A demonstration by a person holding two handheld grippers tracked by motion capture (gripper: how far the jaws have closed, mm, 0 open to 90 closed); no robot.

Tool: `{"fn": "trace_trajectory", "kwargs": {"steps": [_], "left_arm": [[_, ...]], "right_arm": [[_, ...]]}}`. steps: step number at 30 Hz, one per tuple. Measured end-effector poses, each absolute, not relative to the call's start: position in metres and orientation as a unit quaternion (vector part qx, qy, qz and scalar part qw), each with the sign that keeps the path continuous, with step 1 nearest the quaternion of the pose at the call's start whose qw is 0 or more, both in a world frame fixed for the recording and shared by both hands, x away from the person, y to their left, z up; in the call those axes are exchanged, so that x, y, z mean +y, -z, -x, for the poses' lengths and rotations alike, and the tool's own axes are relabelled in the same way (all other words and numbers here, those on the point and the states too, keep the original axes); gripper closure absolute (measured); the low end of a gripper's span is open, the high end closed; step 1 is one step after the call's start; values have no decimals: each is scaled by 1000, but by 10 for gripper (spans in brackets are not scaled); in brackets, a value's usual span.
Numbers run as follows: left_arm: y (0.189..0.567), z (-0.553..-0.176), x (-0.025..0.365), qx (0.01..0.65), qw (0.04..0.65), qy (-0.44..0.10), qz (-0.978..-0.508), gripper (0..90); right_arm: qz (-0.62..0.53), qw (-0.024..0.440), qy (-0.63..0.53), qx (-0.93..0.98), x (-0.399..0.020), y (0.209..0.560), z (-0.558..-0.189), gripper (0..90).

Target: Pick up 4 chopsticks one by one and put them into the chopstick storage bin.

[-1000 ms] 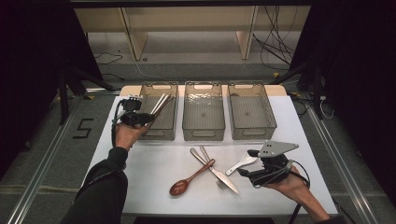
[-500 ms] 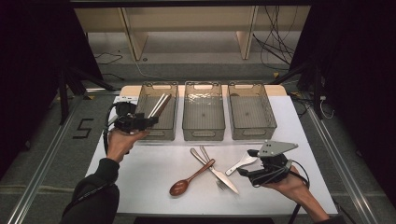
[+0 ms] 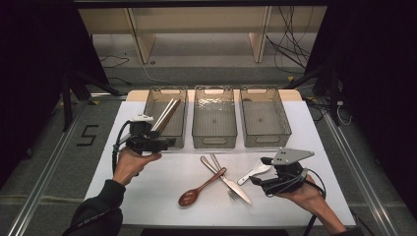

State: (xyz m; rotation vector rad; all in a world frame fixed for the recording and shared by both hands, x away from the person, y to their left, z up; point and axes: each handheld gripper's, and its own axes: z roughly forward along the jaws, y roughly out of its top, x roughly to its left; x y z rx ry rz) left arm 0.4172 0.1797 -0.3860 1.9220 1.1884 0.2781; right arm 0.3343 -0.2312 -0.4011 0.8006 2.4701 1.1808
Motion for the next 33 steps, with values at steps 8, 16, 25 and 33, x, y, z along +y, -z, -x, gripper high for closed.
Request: {"fn": "trace_trajectory", "kwargs": {"steps": [8,16,25,33], "left_arm": [[390,-405,164,448,423,-95,-782,203],[398,-398,144,422,414,-77,-803,196],[405,-390,124,394,395,-67,-827,188],[408,-389,116,385,379,-58,-840,184]], "right_arm": [[-278,146,-410,856,-232,401,-334,273],[-284,147,-415,852,-235,401,-335,271],[-291,144,-423,846,-239,401,-331,265],[-293,143,-424,845,-241,403,-332,264]]}}
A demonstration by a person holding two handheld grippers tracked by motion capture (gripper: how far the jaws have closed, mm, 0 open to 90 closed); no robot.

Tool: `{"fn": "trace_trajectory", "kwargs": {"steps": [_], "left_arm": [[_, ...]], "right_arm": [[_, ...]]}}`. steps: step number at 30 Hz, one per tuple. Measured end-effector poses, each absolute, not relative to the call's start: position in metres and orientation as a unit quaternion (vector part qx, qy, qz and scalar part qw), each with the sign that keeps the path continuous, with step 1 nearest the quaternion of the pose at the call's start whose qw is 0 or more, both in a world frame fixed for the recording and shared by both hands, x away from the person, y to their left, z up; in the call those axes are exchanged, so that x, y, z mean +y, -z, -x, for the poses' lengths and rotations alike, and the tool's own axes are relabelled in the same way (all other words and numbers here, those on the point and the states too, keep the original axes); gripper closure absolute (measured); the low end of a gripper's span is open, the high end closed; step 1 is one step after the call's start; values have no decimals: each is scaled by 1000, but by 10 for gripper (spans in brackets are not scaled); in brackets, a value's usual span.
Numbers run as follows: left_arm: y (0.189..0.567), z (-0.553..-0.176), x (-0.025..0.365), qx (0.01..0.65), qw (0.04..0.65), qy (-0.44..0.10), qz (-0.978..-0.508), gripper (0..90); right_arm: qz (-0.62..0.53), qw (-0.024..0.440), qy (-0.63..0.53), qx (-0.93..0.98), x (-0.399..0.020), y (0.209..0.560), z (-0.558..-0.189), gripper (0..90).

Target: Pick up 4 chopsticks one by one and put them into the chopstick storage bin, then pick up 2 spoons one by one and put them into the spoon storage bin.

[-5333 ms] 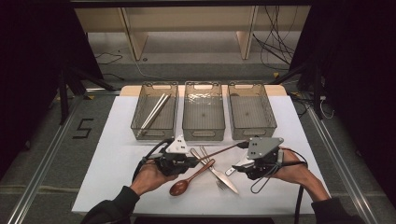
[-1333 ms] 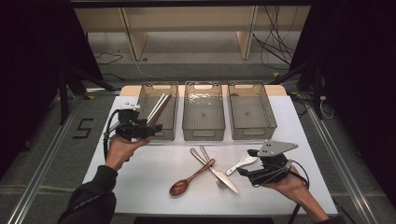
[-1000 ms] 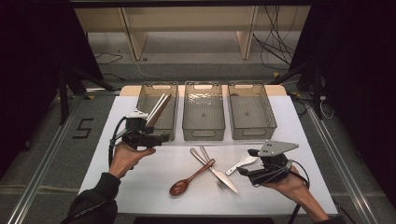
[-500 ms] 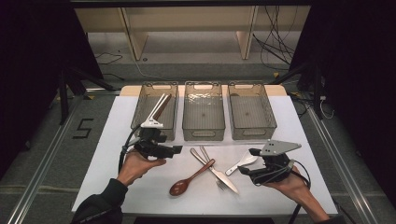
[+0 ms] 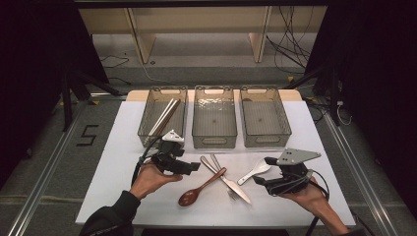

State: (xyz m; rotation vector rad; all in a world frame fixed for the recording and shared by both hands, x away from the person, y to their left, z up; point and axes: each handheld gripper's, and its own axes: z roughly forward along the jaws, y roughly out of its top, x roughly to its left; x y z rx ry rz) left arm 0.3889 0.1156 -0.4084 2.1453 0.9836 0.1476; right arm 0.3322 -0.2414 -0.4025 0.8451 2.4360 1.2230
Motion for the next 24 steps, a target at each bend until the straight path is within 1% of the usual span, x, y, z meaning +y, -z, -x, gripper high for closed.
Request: {"fn": "trace_trajectory", "kwargs": {"steps": [13,24], "left_arm": [[422,-383,103,372,347,-47,-859,183],[432,-380,84,365,321,-37,-873,184]], "right_arm": [[-291,144,-426,845,-239,401,-333,262],[-292,142,-424,846,-239,403,-334,262]]}}
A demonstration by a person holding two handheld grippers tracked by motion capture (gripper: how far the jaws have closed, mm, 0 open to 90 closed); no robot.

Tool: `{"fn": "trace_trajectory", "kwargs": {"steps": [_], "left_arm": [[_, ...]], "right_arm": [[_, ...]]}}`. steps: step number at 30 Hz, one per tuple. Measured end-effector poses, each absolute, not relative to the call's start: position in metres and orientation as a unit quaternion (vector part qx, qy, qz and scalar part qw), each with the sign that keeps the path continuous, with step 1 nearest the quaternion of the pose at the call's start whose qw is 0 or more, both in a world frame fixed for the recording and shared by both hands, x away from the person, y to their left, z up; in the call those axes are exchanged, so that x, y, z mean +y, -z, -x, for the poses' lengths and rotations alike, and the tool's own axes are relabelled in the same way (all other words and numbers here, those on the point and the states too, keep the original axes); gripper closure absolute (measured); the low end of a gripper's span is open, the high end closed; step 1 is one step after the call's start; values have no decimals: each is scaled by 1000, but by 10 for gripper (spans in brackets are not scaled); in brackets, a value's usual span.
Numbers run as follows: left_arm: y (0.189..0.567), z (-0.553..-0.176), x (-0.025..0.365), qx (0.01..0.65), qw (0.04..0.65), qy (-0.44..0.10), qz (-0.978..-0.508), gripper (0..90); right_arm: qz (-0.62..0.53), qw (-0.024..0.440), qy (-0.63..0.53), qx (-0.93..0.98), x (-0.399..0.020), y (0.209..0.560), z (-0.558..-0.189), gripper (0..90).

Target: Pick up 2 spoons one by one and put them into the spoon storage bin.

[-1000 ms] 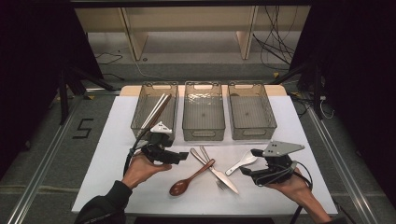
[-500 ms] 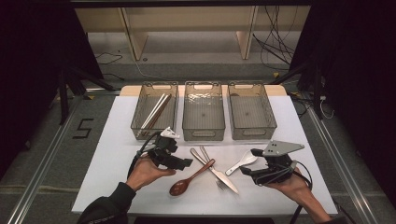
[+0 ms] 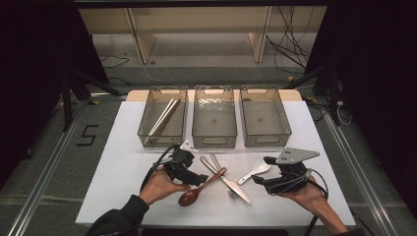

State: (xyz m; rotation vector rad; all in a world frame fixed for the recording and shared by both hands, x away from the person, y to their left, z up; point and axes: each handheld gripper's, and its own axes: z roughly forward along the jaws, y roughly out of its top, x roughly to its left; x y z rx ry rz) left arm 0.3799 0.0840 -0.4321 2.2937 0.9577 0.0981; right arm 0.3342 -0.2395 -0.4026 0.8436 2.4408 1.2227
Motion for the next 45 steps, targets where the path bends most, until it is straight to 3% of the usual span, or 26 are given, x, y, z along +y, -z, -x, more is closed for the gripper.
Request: {"fn": "trace_trajectory", "kwargs": {"steps": [12,26,38,45], "left_arm": [[443,-376,71,355,290,-27,-888,275],[458,-374,58,320,256,-2,-912,565],[466,-370,53,289,222,-19,-931,778],[465,-370,54,282,221,-15,-933,807]], "right_arm": [[-285,141,-419,851,-237,402,-334,263],[-285,142,-419,851,-237,402,-334,266],[-284,141,-418,851,-237,402,-334,268],[-284,142,-418,851,-237,402,-334,269]]}}
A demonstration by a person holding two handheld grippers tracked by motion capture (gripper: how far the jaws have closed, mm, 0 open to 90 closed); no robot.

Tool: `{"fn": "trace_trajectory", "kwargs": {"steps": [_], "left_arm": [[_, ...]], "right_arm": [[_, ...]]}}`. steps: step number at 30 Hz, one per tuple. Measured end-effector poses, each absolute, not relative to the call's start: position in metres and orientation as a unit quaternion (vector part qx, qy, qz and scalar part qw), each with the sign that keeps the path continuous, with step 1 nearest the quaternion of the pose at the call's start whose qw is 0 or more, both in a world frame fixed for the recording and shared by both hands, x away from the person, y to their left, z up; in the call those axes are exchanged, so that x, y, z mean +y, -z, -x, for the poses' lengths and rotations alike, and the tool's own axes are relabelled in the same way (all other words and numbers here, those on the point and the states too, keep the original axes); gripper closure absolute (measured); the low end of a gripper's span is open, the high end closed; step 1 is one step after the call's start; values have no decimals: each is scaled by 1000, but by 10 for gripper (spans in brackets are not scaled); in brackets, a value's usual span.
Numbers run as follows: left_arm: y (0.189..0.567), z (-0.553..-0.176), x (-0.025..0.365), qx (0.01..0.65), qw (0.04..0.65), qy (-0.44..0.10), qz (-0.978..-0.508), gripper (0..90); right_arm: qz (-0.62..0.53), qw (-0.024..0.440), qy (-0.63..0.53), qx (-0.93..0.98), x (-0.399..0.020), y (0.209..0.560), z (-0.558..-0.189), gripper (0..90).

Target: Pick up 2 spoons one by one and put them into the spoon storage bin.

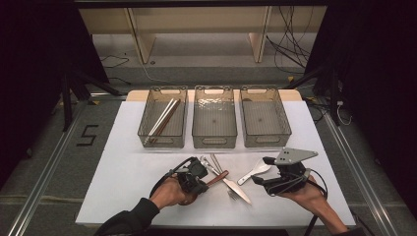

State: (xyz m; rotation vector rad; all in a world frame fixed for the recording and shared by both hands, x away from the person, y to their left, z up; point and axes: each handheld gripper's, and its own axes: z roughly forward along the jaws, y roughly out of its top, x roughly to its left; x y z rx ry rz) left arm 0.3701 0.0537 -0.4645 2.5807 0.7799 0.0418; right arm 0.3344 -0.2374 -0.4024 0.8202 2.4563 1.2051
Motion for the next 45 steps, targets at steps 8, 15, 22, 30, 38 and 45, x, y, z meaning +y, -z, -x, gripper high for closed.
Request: {"fn": "trace_trajectory", "kwargs": {"steps": [8,15,22,30,38,45], "left_arm": [[453,-375,64,290,243,-20,-925,810],[442,-382,78,316,275,-29,-907,810],[431,-387,88,333,303,-37,-892,809],[418,-392,99,344,326,-48,-879,810],[406,-398,103,352,348,-59,-867,810],[385,-410,105,362,379,-73,-848,809]], "right_arm": [[-285,144,-418,850,-238,402,-334,270],[-285,143,-419,850,-238,402,-334,270],[-285,144,-423,848,-238,401,-334,269],[-287,142,-424,847,-239,403,-335,268],[-291,141,-424,846,-240,404,-336,268],[-291,140,-424,846,-238,404,-336,268]]}}
